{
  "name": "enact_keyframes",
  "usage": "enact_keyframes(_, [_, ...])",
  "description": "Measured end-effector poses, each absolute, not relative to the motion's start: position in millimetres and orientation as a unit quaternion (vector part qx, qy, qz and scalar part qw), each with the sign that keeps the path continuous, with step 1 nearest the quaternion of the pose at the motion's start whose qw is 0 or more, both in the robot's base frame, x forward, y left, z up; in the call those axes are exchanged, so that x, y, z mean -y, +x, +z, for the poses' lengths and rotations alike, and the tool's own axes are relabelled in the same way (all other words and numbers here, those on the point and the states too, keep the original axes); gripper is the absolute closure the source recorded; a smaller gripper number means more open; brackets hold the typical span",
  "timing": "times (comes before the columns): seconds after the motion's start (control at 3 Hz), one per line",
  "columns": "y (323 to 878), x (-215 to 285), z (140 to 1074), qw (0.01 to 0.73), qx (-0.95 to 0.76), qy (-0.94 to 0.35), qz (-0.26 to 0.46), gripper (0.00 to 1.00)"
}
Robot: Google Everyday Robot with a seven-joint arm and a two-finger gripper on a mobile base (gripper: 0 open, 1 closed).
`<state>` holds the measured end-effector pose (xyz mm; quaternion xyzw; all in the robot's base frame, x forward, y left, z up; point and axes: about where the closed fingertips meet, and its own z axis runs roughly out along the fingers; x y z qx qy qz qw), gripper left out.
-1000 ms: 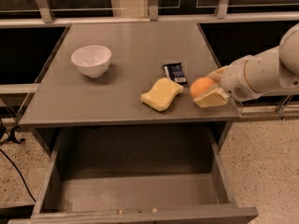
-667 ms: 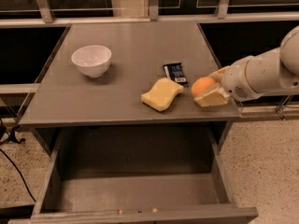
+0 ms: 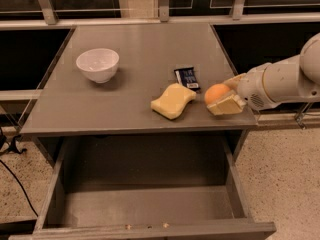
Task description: Pick orange from top drawer and place on counter
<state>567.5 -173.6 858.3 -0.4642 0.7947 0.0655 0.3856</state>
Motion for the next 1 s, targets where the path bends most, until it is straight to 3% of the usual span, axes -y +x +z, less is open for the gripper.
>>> enact_keyframes(0.67, [569.1,172.4,849.2,0.387,-0.798,-0.456,0.076,1.00])
enact_keyframes(1.0, [569.1,172.3,849.2,0.387,-0.798,-0.456,0.076,0.83])
